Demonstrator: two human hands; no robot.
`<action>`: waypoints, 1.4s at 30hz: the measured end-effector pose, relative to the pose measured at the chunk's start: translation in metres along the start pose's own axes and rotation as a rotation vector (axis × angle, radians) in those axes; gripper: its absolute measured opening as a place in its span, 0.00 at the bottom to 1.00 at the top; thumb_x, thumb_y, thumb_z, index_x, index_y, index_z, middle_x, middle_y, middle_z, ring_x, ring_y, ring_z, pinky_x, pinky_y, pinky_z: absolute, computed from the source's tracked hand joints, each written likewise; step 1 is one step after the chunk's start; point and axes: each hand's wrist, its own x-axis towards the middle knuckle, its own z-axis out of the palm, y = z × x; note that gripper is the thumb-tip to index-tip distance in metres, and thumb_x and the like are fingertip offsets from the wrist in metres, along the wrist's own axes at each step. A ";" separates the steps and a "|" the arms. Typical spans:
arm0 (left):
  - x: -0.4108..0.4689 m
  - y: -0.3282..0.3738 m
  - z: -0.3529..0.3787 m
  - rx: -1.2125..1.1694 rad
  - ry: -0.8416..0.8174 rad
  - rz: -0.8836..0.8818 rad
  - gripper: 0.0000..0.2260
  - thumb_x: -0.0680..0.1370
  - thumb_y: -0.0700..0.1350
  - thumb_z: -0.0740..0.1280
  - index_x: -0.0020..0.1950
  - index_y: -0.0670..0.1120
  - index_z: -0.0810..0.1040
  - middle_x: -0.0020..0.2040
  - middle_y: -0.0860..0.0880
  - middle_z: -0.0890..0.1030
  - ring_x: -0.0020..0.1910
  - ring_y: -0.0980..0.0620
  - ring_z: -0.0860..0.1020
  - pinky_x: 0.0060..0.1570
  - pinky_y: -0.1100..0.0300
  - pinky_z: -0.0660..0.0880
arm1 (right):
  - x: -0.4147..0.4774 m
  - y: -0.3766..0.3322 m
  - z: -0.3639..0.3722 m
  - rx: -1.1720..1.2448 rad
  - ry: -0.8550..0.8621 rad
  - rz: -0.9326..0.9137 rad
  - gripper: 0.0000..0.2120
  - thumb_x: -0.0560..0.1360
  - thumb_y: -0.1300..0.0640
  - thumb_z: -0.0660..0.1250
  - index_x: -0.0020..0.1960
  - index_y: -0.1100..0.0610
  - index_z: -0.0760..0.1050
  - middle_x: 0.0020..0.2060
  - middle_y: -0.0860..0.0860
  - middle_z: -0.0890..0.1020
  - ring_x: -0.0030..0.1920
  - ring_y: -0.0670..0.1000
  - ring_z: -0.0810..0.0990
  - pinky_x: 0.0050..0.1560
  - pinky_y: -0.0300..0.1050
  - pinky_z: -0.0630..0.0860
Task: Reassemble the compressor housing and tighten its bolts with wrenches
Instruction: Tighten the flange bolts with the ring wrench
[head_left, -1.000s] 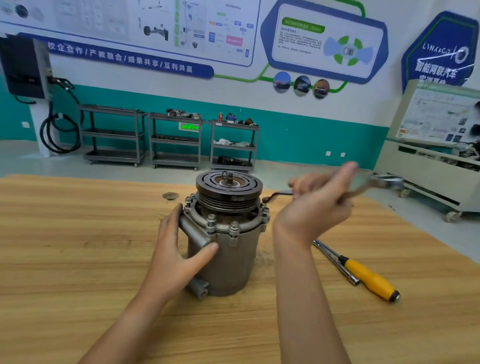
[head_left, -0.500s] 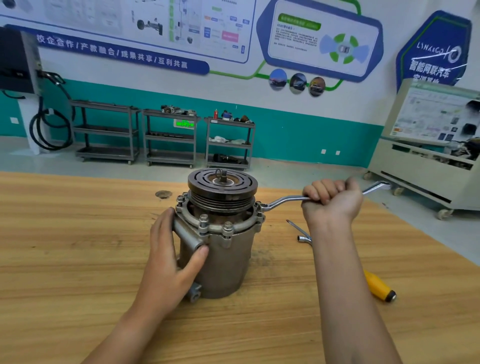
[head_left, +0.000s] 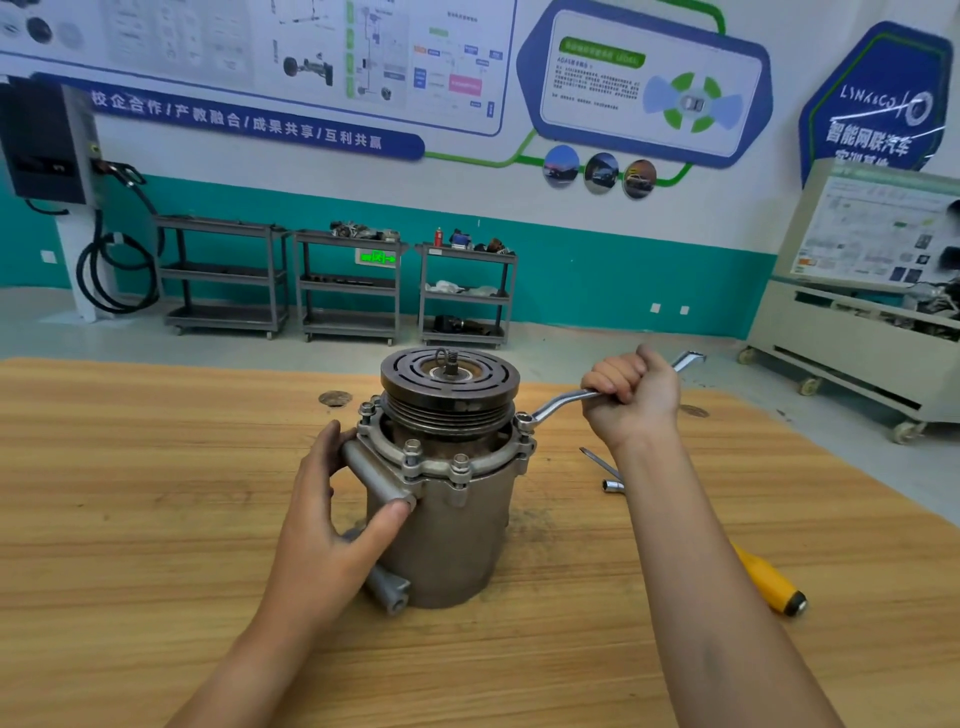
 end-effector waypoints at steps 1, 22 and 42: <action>0.000 0.000 0.000 0.002 -0.001 0.004 0.35 0.60 0.65 0.65 0.64 0.69 0.55 0.61 0.74 0.62 0.60 0.77 0.63 0.61 0.63 0.63 | 0.001 0.000 0.001 -0.006 0.002 -0.010 0.32 0.82 0.53 0.50 0.18 0.55 0.60 0.15 0.46 0.57 0.14 0.45 0.55 0.16 0.32 0.54; 0.001 -0.003 0.000 0.016 0.029 0.034 0.32 0.61 0.64 0.66 0.63 0.60 0.64 0.59 0.70 0.68 0.58 0.75 0.67 0.56 0.61 0.66 | -0.044 0.009 -0.029 0.137 0.139 -0.274 0.27 0.81 0.55 0.52 0.22 0.54 0.58 0.17 0.47 0.57 0.16 0.46 0.56 0.21 0.30 0.64; -0.003 0.005 -0.001 -0.053 0.004 -0.012 0.28 0.61 0.60 0.69 0.59 0.62 0.64 0.57 0.70 0.69 0.54 0.76 0.69 0.52 0.64 0.67 | 0.005 0.007 0.009 -0.256 0.147 -0.064 0.15 0.81 0.57 0.52 0.36 0.56 0.63 0.16 0.45 0.58 0.15 0.44 0.57 0.19 0.31 0.58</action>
